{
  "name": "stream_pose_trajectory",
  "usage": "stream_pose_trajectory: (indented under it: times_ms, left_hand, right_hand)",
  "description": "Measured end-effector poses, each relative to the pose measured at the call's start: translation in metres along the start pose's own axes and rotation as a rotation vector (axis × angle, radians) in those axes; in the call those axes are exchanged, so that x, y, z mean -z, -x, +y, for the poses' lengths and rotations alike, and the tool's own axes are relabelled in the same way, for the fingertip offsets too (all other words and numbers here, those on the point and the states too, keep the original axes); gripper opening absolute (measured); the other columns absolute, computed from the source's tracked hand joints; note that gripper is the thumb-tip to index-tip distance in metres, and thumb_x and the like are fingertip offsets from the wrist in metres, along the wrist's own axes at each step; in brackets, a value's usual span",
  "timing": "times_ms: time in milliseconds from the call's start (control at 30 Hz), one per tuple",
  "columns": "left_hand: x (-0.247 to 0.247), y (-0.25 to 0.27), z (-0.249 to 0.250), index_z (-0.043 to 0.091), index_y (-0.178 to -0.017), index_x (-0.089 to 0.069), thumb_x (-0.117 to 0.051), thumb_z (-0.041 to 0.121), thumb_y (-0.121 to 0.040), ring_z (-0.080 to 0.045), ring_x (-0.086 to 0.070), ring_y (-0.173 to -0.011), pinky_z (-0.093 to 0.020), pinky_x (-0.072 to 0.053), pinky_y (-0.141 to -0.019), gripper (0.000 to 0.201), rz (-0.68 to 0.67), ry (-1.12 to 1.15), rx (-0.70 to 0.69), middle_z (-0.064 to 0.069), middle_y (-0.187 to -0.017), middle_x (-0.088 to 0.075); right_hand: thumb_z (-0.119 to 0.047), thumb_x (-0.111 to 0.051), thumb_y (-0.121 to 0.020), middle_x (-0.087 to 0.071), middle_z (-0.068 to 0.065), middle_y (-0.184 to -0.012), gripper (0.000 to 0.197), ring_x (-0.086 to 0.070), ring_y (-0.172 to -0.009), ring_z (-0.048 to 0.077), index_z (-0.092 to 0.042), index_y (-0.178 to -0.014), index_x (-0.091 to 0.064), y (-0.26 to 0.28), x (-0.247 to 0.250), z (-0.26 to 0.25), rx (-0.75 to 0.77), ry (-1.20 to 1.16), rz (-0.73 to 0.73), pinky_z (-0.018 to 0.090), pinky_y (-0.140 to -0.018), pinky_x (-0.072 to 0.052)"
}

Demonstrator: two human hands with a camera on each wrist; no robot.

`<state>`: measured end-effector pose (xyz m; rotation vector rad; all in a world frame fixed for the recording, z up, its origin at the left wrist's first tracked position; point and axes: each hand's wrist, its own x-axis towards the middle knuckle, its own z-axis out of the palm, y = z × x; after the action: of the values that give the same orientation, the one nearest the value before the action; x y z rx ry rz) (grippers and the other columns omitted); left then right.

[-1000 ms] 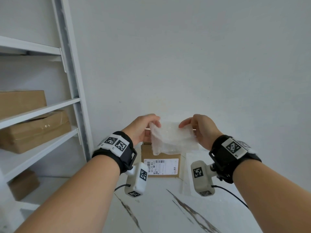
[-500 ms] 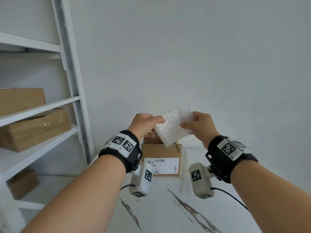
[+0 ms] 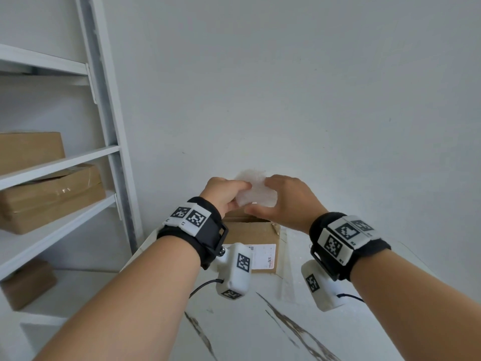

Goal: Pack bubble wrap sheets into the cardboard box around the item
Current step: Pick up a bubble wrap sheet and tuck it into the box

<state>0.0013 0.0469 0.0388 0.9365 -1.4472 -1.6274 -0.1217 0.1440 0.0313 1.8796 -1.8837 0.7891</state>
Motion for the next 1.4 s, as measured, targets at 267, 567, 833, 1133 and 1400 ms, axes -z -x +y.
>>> stream_pose_trajectory:
  times_ms: [267,567,833,1133,1400]
  left_hand:
    - [0.014,-0.021,-0.012,0.015,-0.093,-0.073,-0.052,0.017,-0.093,-0.022,-0.064,-0.105,-0.031,-0.049,-0.092,0.021,0.047,-0.581,-0.18,-0.003,-0.11,-0.071]
    - [0.025,-0.053,-0.049,0.016,-0.13,-0.059,-0.069,0.014,-0.084,-0.022,-0.053,-0.124,-0.028,-0.044,-0.099,0.048,-0.078,-1.027,-0.009,-0.003,-0.136,-0.057]
    - [0.025,-0.048,-0.056,0.015,-0.106,-0.068,-0.058,0.013,-0.076,-0.024,-0.063,-0.095,-0.033,-0.056,-0.082,0.032,-0.015,-1.283,-0.081,-0.005,-0.116,-0.061]
    - [0.026,-0.015,-0.068,0.017,-0.12,-0.051,-0.058,0.003,-0.083,-0.026,-0.06,-0.095,-0.031,-0.049,-0.075,0.041,0.121,-1.323,-0.283,-0.007,-0.118,-0.05]
    - [0.034,0.007,-0.085,0.044,-0.15,-0.017,-0.055,0.006,-0.084,-0.031,-0.05,-0.125,-0.03,-0.048,-0.093,0.085,-0.053,-1.245,-0.227,-0.006,-0.159,-0.011]
  right_hand:
    - [-0.024,-0.058,-0.082,-0.038,-0.002,-0.052,0.034,-0.036,-0.052,0.019,-0.017,-0.058,-0.035,-0.005,-0.006,0.02,-0.298,-0.015,0.149,0.025,-0.046,-0.026]
    - [-0.024,-0.061,-0.088,-0.042,0.0,-0.062,0.029,-0.038,-0.056,0.016,-0.011,-0.069,-0.044,-0.013,-0.019,0.031,-0.395,-0.356,0.076,0.024,-0.052,-0.031]
    - [-0.029,-0.049,-0.095,-0.049,-0.002,-0.082,0.018,-0.049,-0.077,0.018,-0.011,-0.097,-0.046,-0.017,-0.045,0.008,-0.485,-0.503,-0.254,0.024,-0.06,-0.037]
    - [-0.027,-0.054,-0.085,-0.056,0.003,-0.089,0.028,-0.057,-0.084,0.025,-0.01,-0.107,-0.05,0.008,-0.028,0.012,-0.447,-0.03,-0.178,0.029,-0.067,-0.044]
    - [-0.023,-0.063,-0.073,-0.043,-0.002,-0.058,0.034,-0.049,-0.064,0.023,-0.018,-0.055,-0.035,0.029,-0.028,0.019,-0.556,0.067,-0.198,0.023,-0.046,-0.026]
